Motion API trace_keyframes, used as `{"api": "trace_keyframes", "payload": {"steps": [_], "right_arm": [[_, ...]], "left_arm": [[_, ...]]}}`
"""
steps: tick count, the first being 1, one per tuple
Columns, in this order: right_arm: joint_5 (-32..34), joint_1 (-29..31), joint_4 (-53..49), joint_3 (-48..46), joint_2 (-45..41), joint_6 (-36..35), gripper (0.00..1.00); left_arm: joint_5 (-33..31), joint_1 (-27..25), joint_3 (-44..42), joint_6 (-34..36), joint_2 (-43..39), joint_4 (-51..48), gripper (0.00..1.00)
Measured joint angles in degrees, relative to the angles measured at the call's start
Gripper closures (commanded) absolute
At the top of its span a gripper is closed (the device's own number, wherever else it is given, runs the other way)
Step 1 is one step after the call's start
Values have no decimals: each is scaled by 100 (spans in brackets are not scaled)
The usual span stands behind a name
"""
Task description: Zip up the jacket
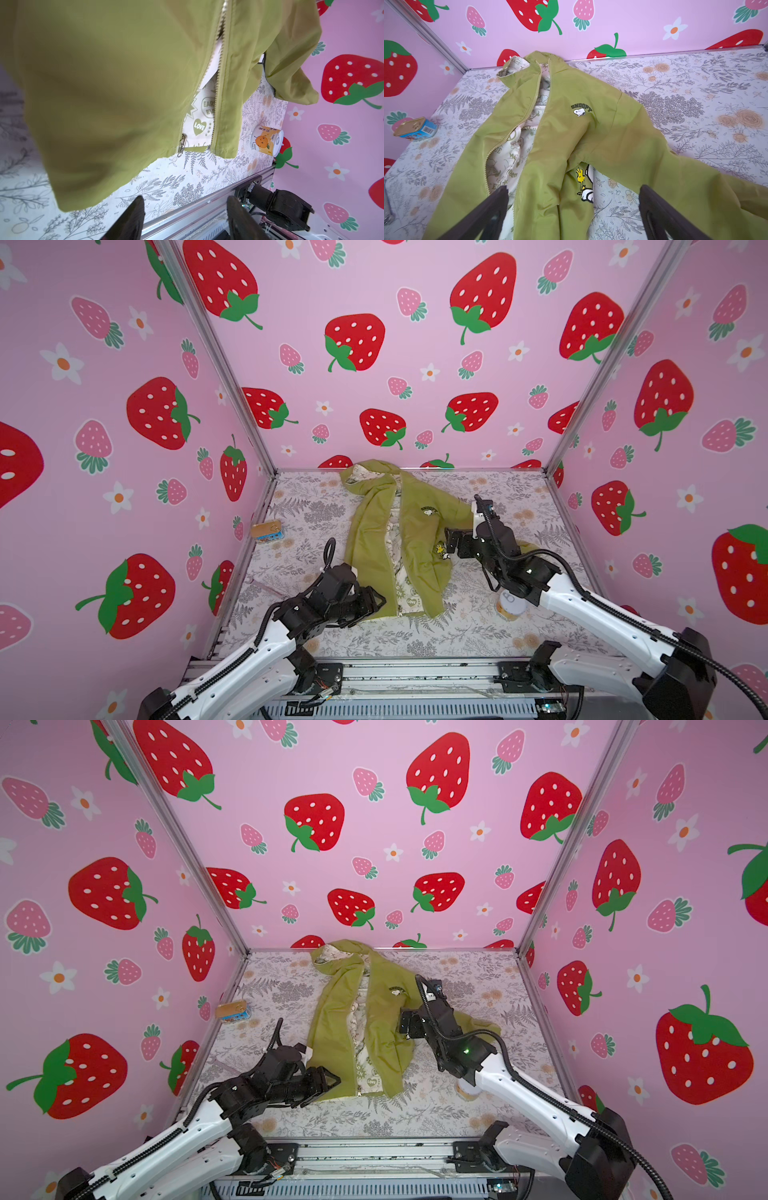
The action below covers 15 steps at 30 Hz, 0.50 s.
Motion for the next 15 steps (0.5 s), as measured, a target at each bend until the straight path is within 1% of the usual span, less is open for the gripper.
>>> {"api": "trace_keyframes", "payload": {"steps": [1,3,4,6,8,12,15], "right_arm": [[-173,-2,96,-26,2,17,18],[-730,-9,382,-87,136,103,27],[-1150,7,592,-133,289,214,31],[-1766,101,940,-203,680,382,36],[-2264,297,1193,-229,1209,564,37],[-2933,723,1532,-251,2070,861,40],[-3329,905,1884,-323,2472,1071,43]], "left_arm": [[-87,-138,-221,-247,-164,111,32],[-223,-313,-566,-623,-306,352,31],[-306,-382,-732,-791,-308,520,31],[-448,-455,-957,-1016,-214,780,30],[-570,-481,-1060,-1167,20,1069,29],[-697,-485,-1080,-1263,522,1687,29],[-737,-483,-1080,-1259,903,2046,35]]}}
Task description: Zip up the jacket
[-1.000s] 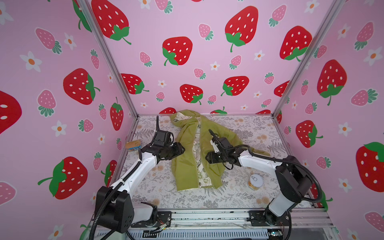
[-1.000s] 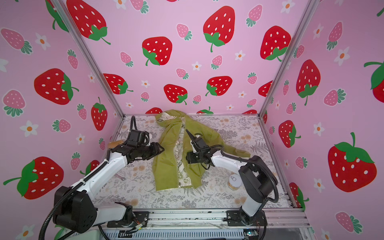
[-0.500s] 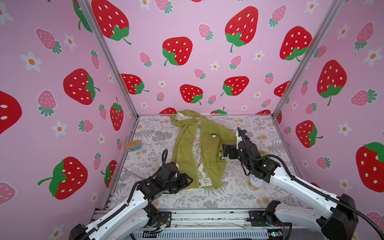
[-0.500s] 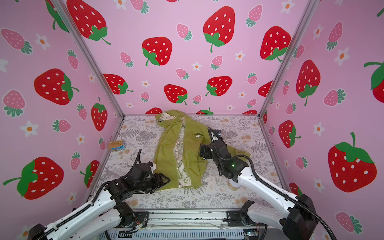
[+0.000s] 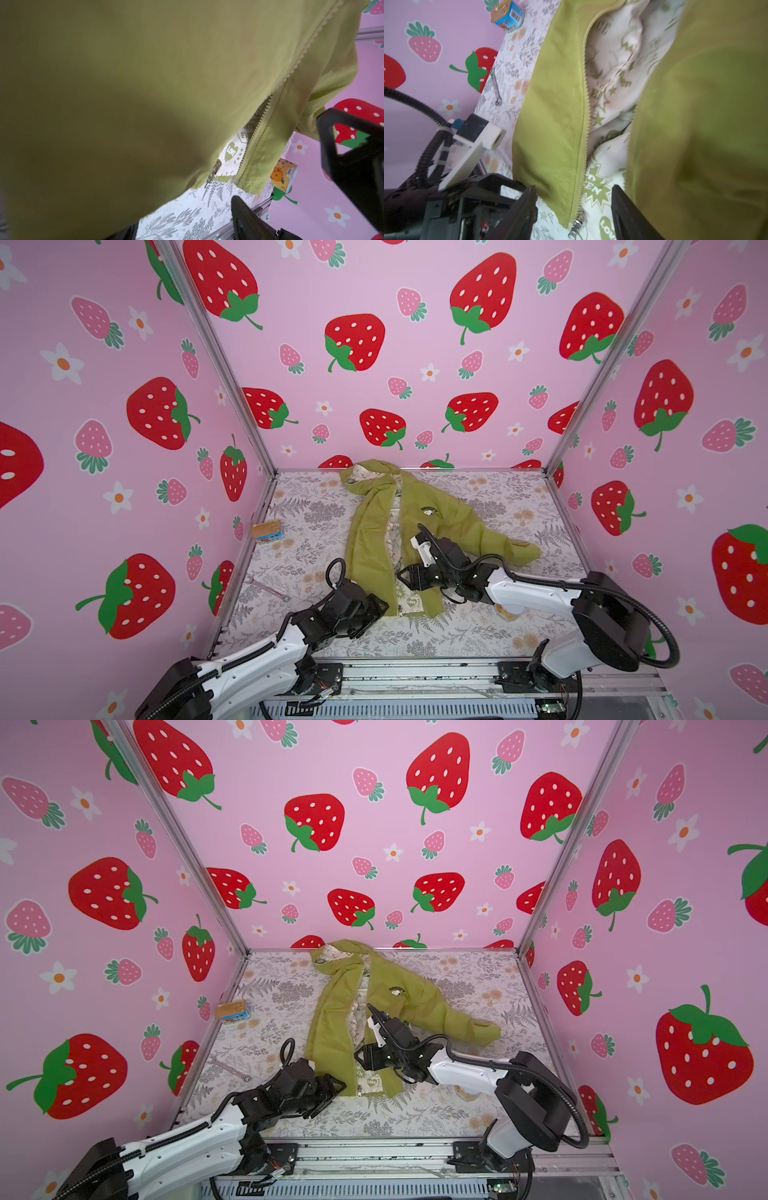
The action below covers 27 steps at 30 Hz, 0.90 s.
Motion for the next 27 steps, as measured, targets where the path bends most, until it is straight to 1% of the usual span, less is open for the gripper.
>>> {"api": "trace_keyframes", "payload": {"steps": [3,5,9,11,16,23,24,27], "right_arm": [[-267,74,315,-9,369,160,45],[-358,103,439,-9,597,234,45],[-492,146,588,-9,894,328,44],[-577,162,702,-9,1008,374,44],[-789,210,1023,-9,1279,485,46],[-1043,249,1517,-15,1604,691,48],[-1071,249,1593,-20,1633,715,52],[-1187,249,1862,-63,1700,826,55]], "left_arm": [[-31,9,11,22,210,136,45],[-57,48,33,72,260,151,56],[-105,221,50,170,240,144,66],[-109,372,50,168,199,138,69],[-87,605,50,267,136,136,72],[-24,785,31,334,144,120,75],[-20,804,11,337,144,120,75],[13,844,-39,356,168,107,75]]}}
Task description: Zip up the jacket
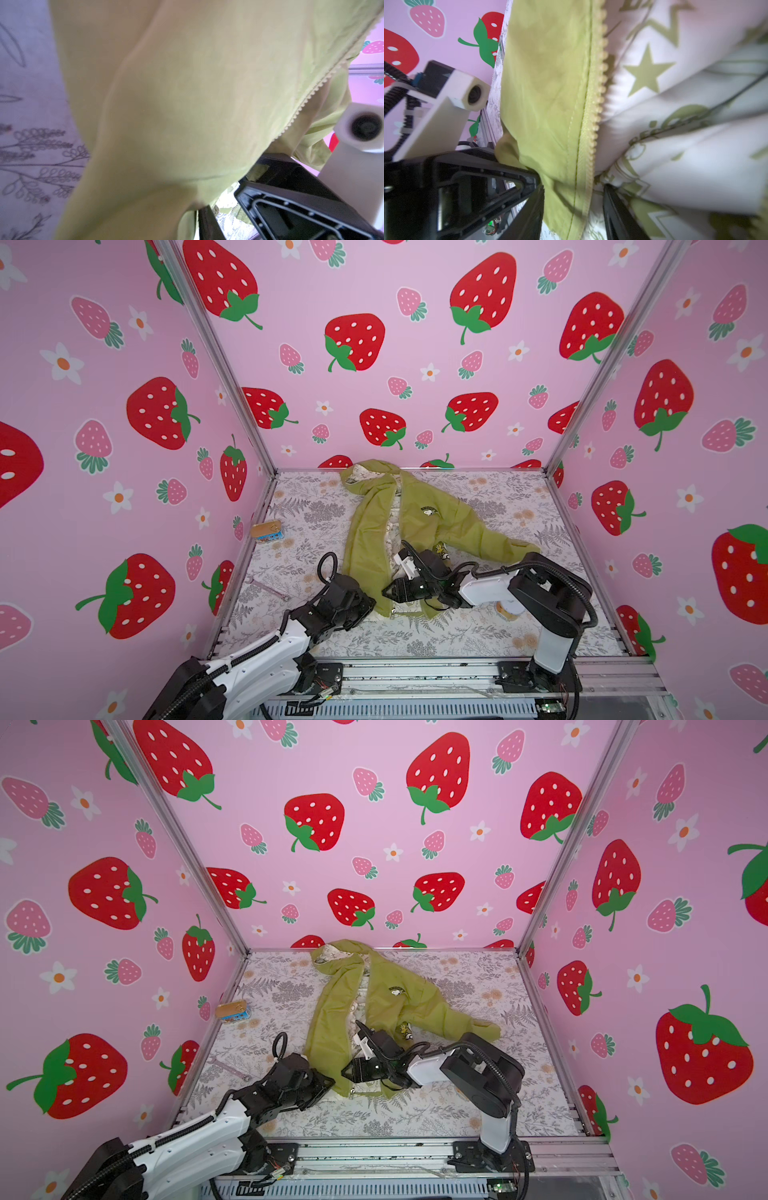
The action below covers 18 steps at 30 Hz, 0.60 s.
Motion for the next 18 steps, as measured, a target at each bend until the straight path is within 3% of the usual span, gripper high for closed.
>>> {"api": "trace_keyframes", "payload": {"steps": [18], "right_arm": [[-404,254,616,-267,-24,138,65]], "left_arm": [[7,37,-9,59,13,2,77]]}}
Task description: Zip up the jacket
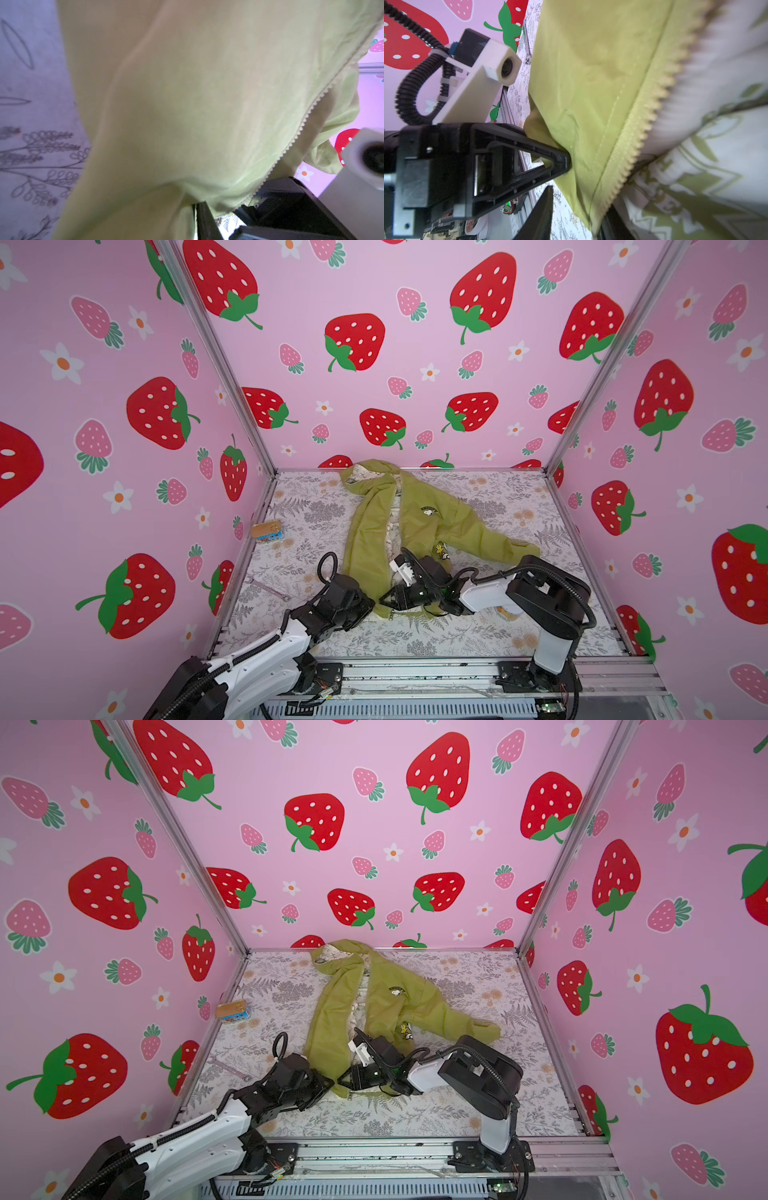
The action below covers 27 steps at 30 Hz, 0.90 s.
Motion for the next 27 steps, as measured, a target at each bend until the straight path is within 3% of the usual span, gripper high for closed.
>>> {"api": "trace_keyframes", "payload": {"steps": [10,16,27], "right_arm": [[-74,72,31,0,0,-31,76],[-59,72,-44,2,2,-116,63],[-144,90,22,7,345,-151,66]], "left_arm": [[-9,4,-57,-4,-232,-57,77],[-24,4,-61,-7,-442,-186,77],[-26,22,-72,-13,-577,-299,78]]}}
